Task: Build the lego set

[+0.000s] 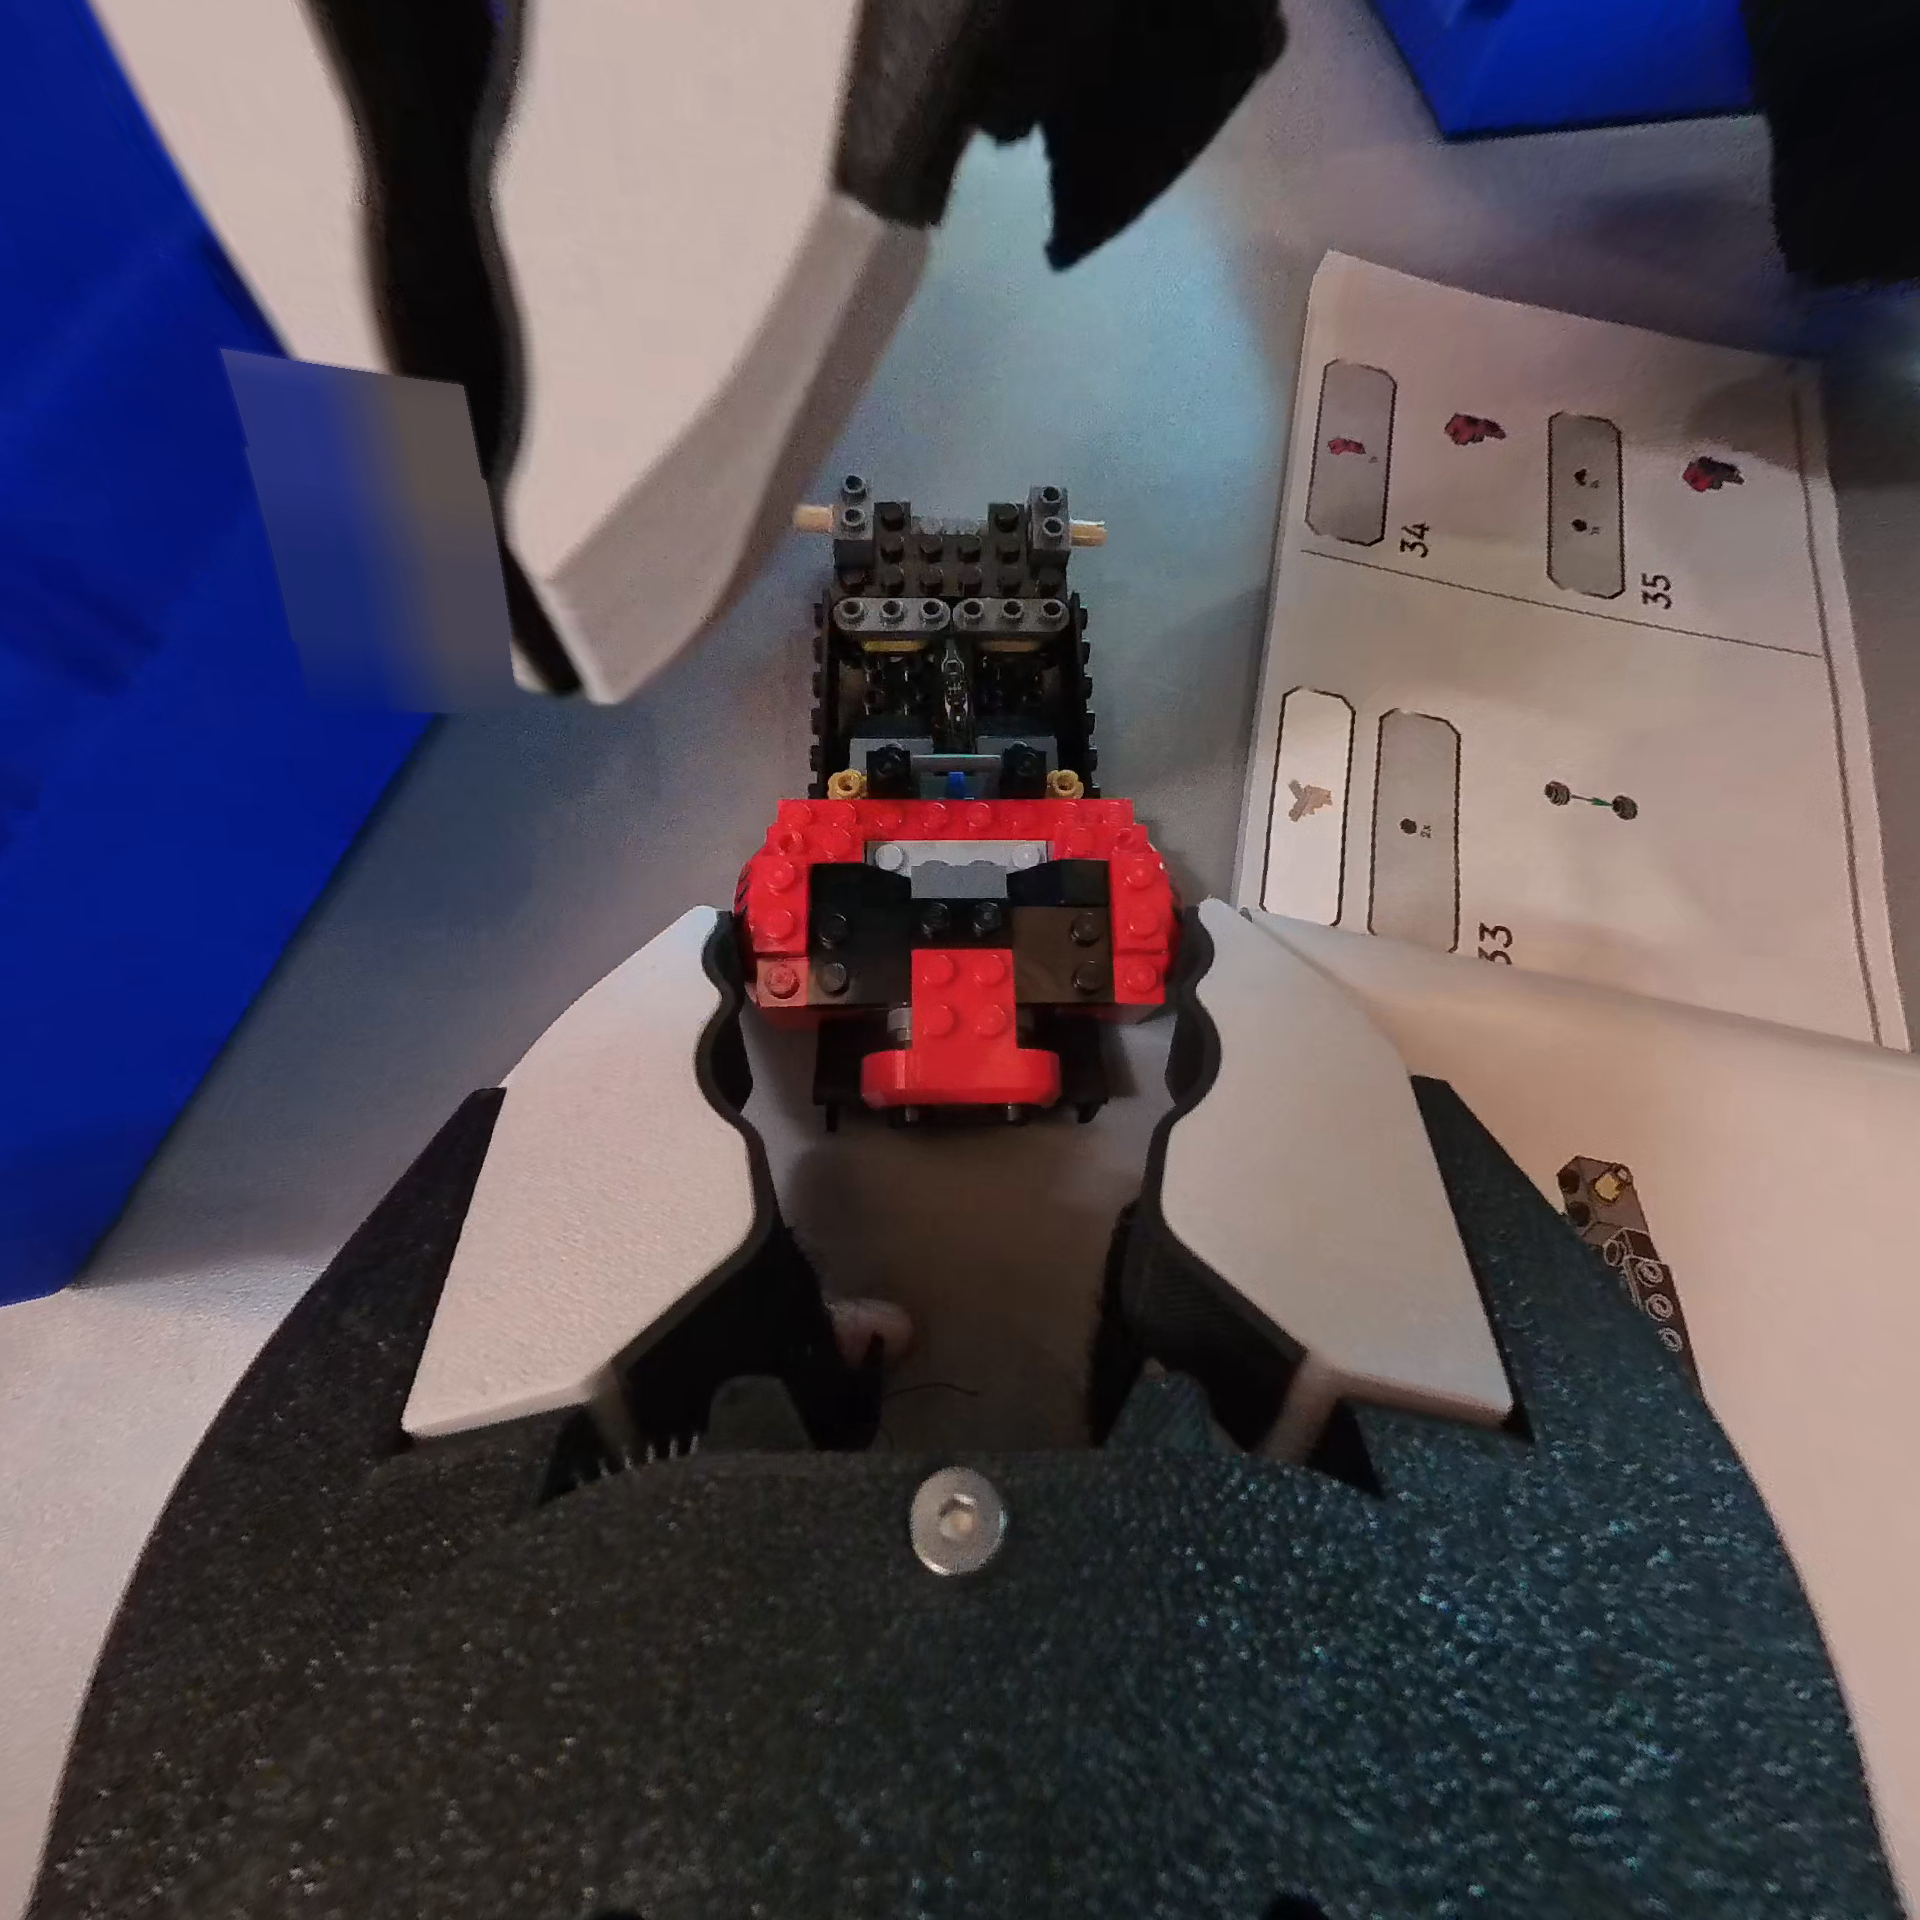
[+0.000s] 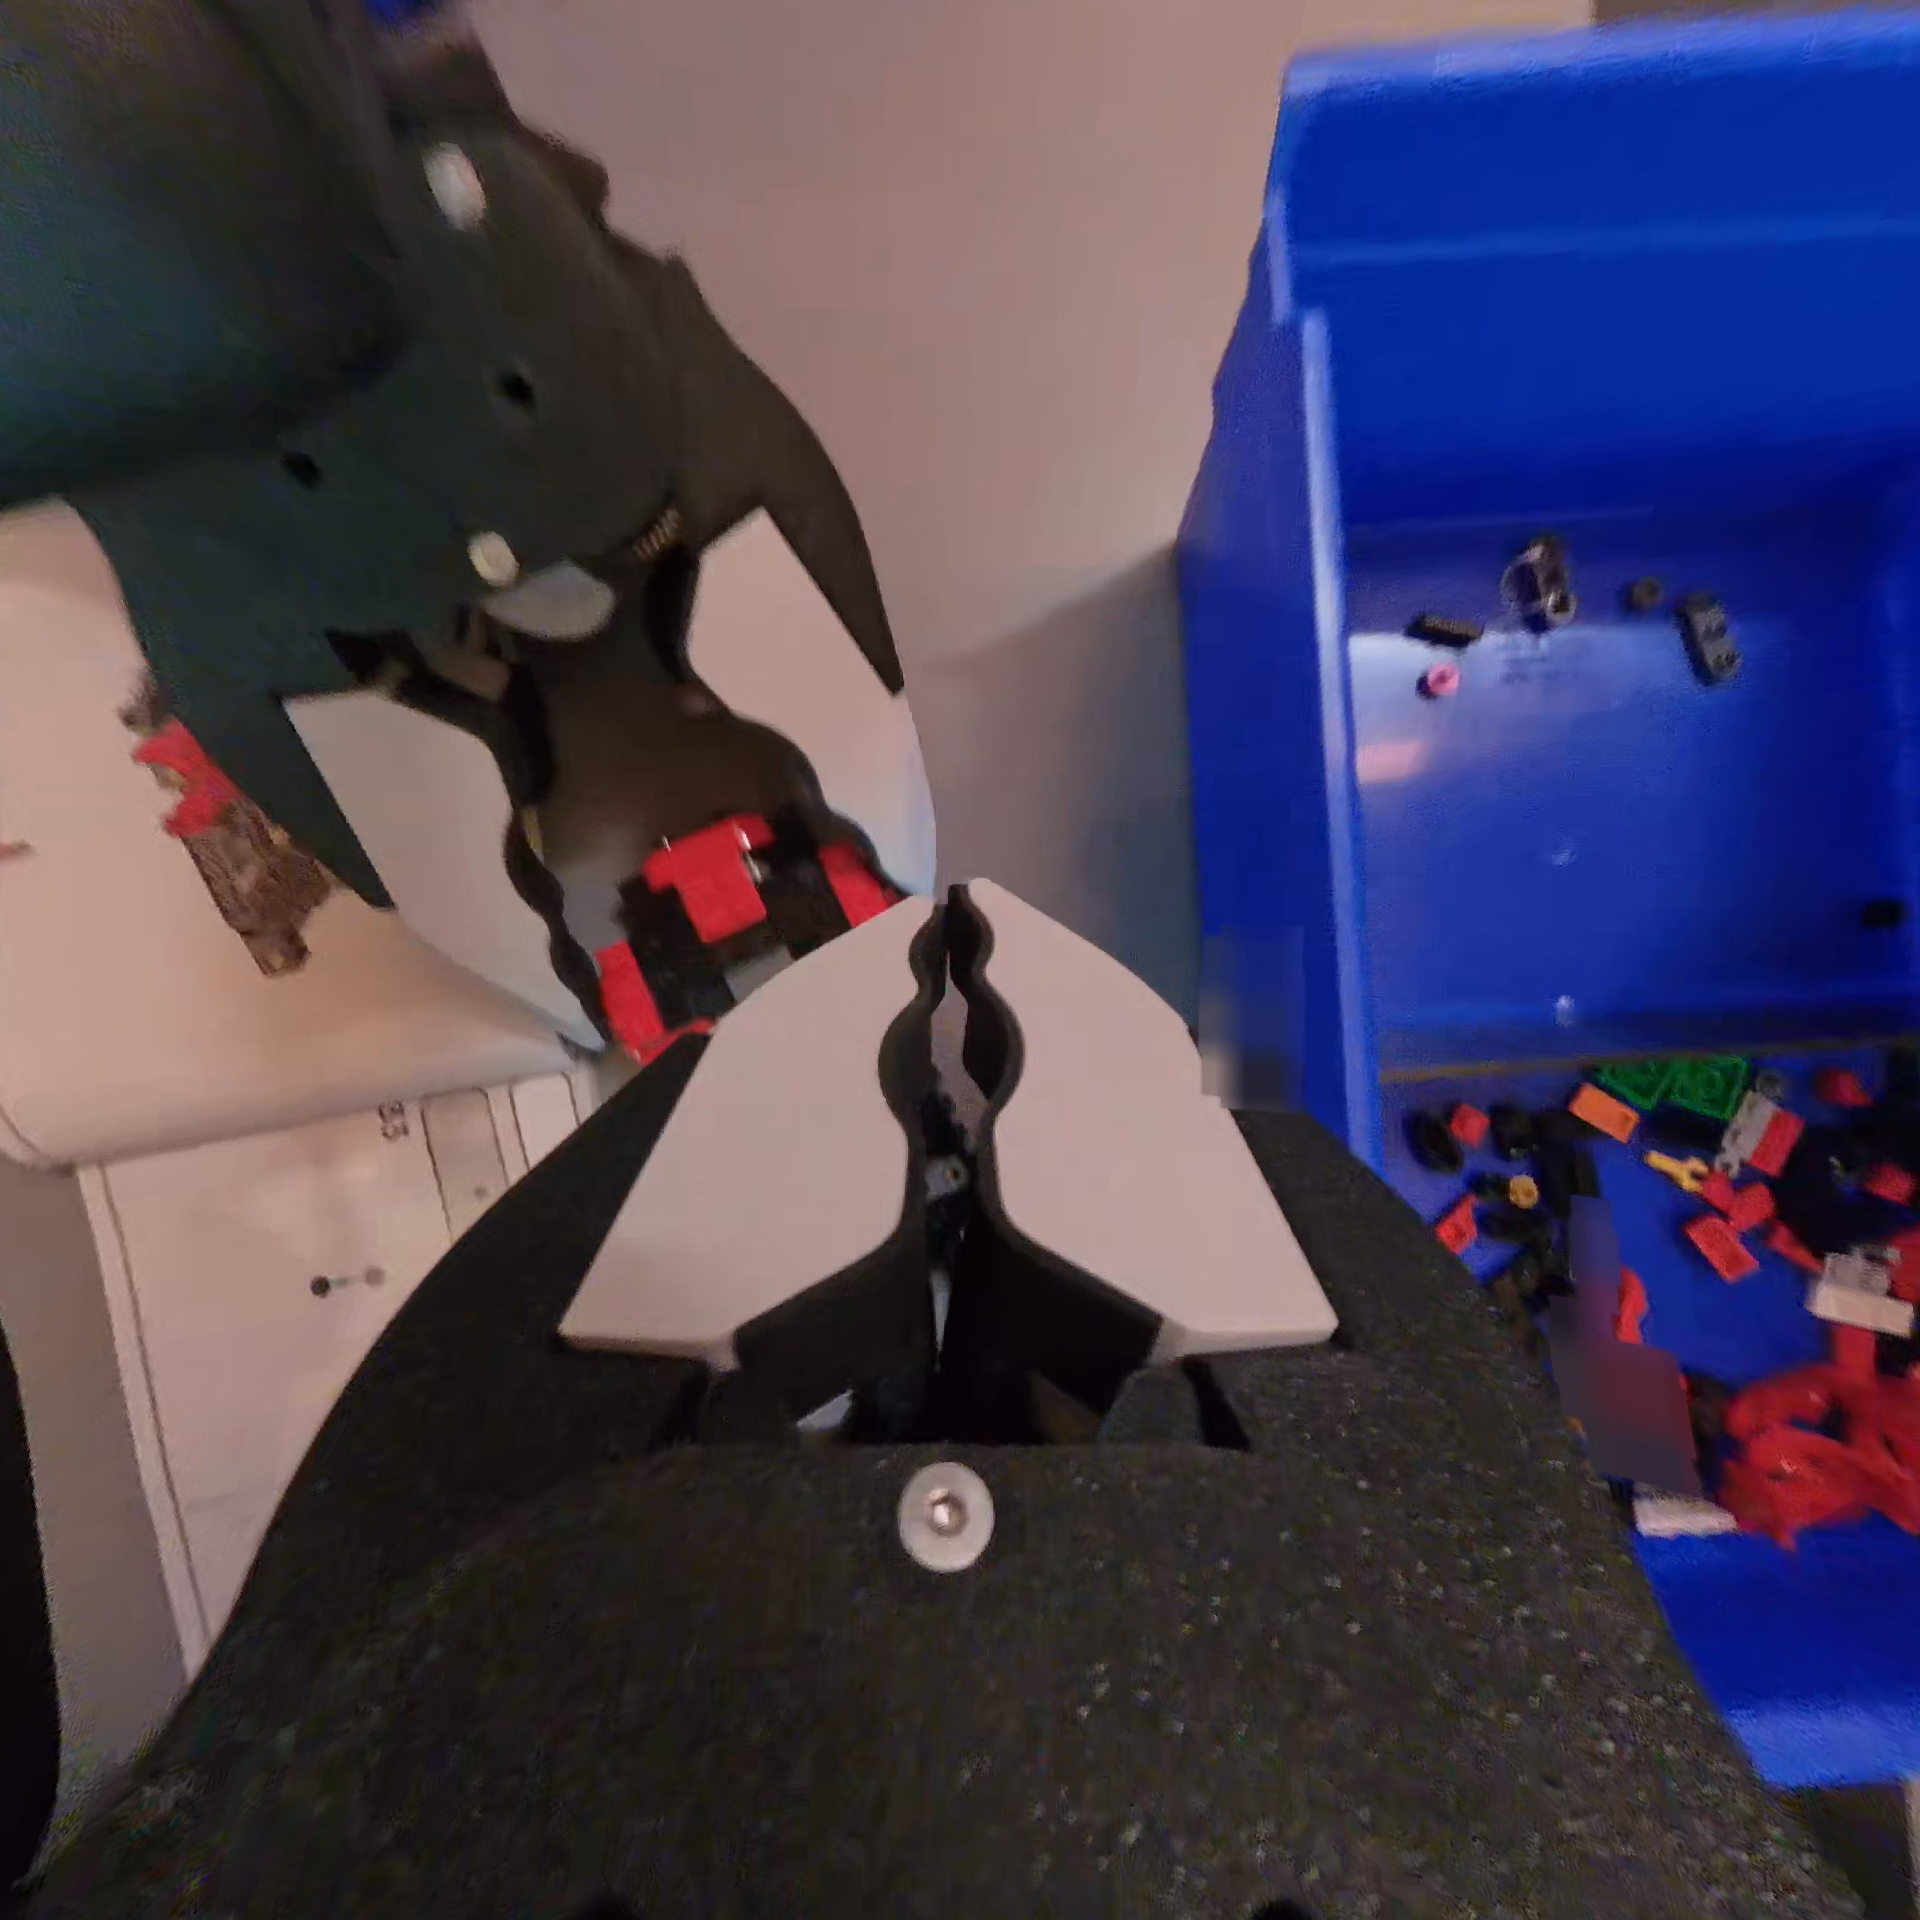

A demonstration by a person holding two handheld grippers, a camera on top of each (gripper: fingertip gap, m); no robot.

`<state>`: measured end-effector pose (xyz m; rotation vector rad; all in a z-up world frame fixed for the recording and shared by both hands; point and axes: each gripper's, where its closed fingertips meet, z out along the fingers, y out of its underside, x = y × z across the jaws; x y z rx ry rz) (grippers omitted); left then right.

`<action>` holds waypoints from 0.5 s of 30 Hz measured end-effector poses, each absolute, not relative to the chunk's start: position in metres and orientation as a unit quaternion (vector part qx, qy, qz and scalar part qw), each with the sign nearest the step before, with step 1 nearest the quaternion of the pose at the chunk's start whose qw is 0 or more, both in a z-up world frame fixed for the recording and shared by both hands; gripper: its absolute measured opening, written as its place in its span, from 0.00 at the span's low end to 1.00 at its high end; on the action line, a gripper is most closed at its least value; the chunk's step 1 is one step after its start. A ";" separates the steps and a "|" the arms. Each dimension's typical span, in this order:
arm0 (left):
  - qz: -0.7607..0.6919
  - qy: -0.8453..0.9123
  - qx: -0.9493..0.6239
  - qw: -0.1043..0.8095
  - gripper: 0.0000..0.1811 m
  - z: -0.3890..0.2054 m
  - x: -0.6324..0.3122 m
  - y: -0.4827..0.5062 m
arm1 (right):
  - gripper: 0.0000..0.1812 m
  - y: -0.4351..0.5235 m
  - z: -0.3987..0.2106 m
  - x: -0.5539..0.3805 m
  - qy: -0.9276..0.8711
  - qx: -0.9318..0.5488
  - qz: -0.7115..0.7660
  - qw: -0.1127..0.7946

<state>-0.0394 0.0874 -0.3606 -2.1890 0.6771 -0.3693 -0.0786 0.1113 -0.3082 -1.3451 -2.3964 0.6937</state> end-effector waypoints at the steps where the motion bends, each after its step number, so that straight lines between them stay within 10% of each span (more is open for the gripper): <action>1: -0.146 0.268 -0.865 0.399 0.44 -0.361 -0.039 0.087 | 0.00 0.110 -0.313 -0.074 -0.843 -0.465 0.232 0.139; 15: -0.154 0.268 -0.864 0.397 0.44 -0.361 -0.039 0.087 | 0.00 0.096 -0.346 -0.068 -0.833 -0.508 0.210 0.064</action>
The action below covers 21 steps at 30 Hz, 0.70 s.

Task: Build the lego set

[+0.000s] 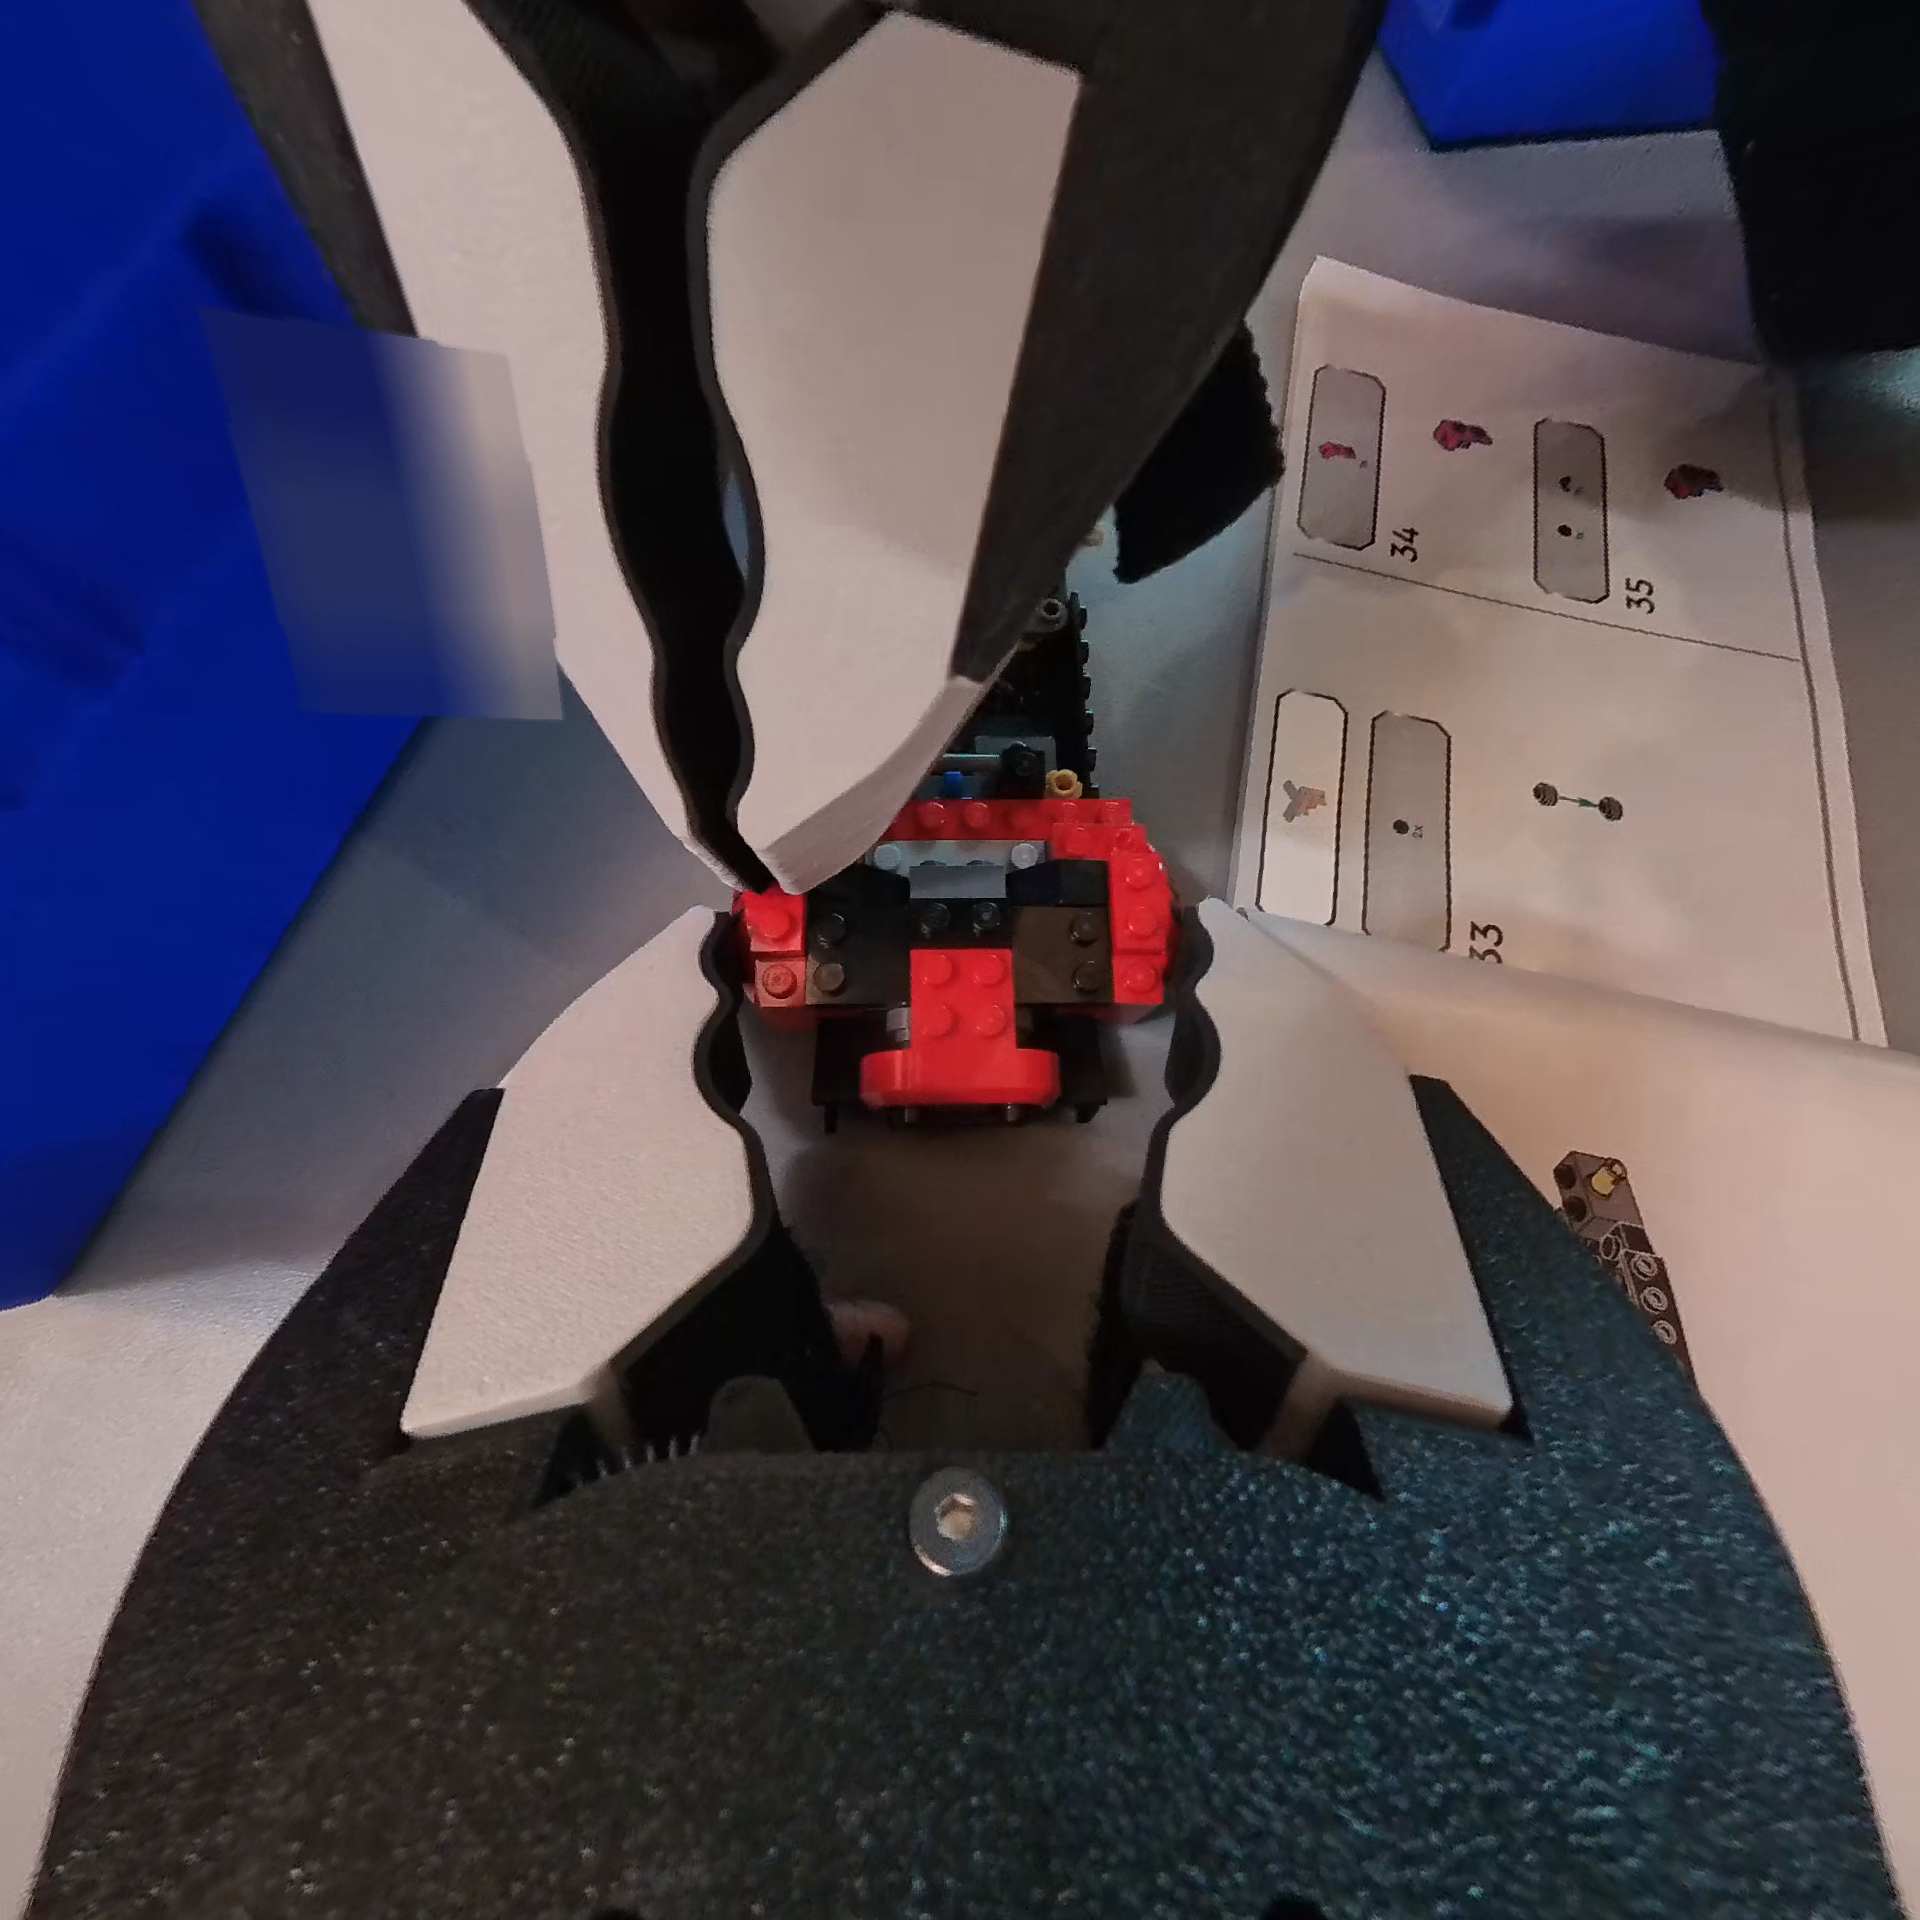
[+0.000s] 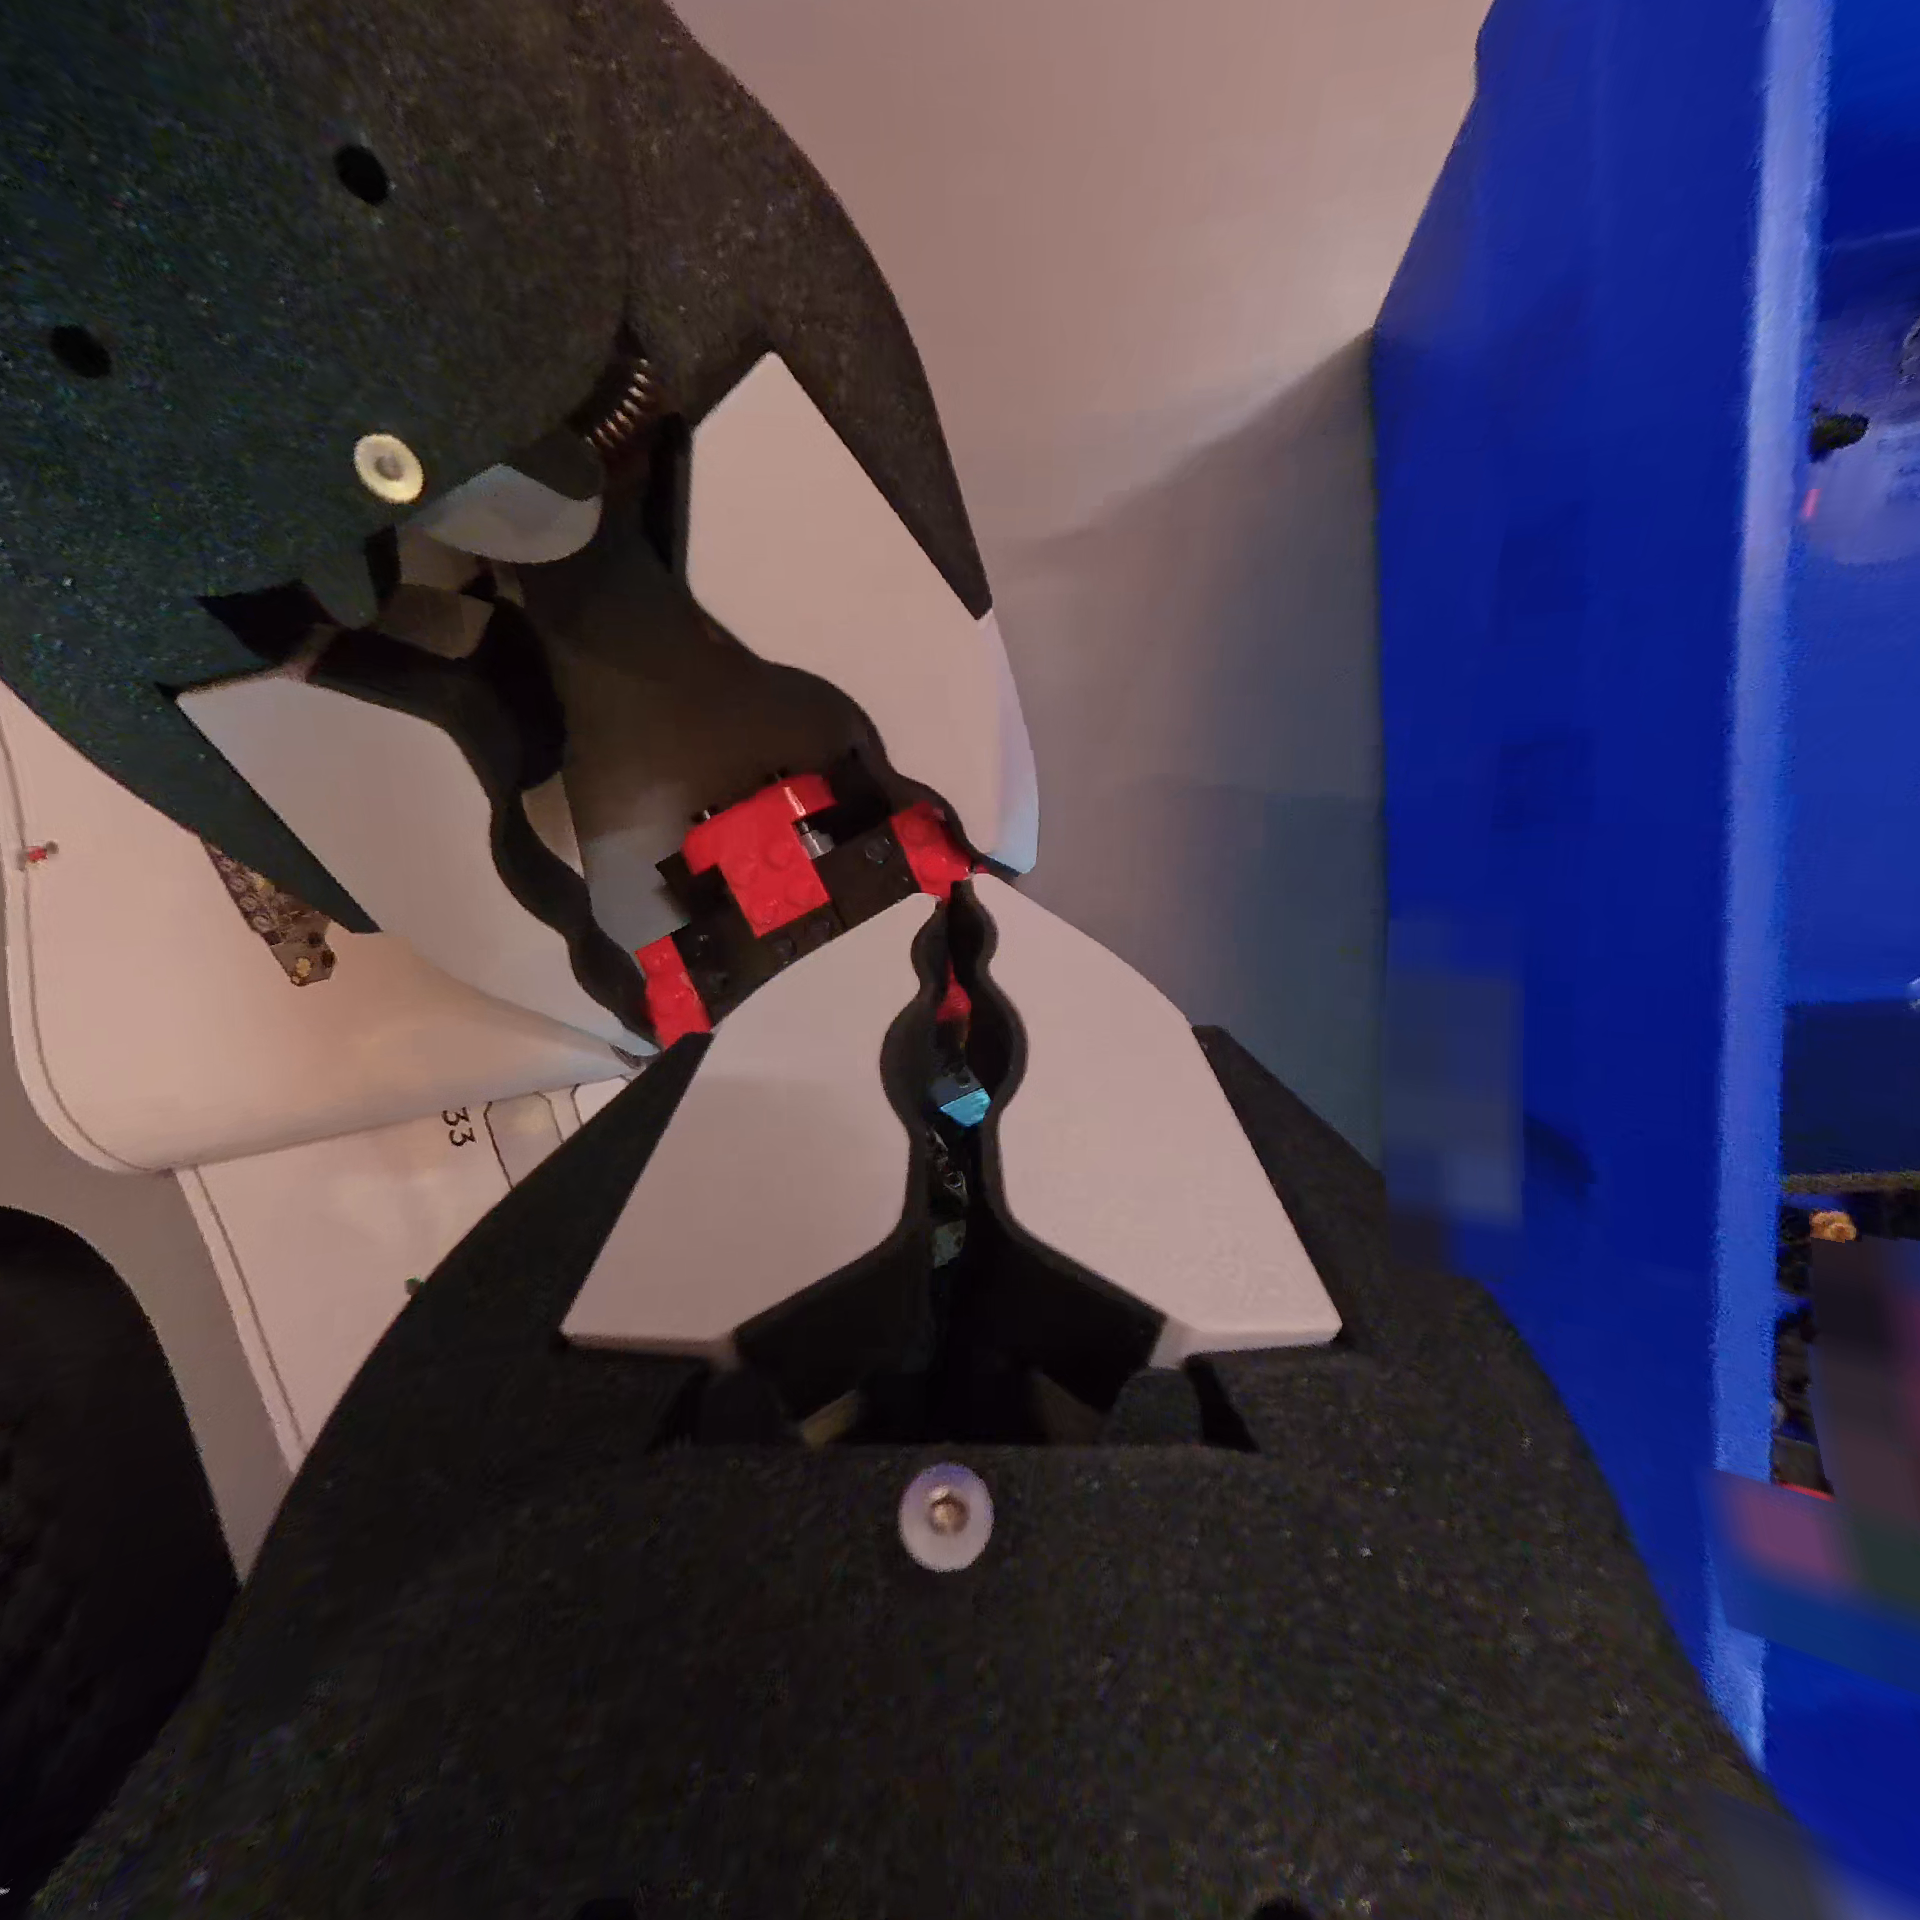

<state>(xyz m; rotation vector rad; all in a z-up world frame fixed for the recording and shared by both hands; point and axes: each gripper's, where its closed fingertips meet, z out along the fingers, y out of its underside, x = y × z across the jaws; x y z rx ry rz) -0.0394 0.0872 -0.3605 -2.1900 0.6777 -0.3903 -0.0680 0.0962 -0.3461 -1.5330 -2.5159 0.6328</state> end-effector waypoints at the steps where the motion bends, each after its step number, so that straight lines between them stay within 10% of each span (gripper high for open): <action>1: -0.156 0.266 -0.865 0.397 0.44 -0.360 -0.039 0.087 | 0.00 0.096 -0.346 -0.068 -0.827 -0.516 0.215 0.059; 15: -0.145 0.285 -0.859 0.400 0.44 -0.361 -0.040 0.088 | 0.00 0.091 -0.320 -0.068 -0.824 -0.465 0.287 0.148; 21: -0.147 0.300 -0.854 0.400 0.44 -0.360 -0.040 0.088 | 0.32 0.098 -0.319 -0.032 -0.830 -0.455 0.304 0.109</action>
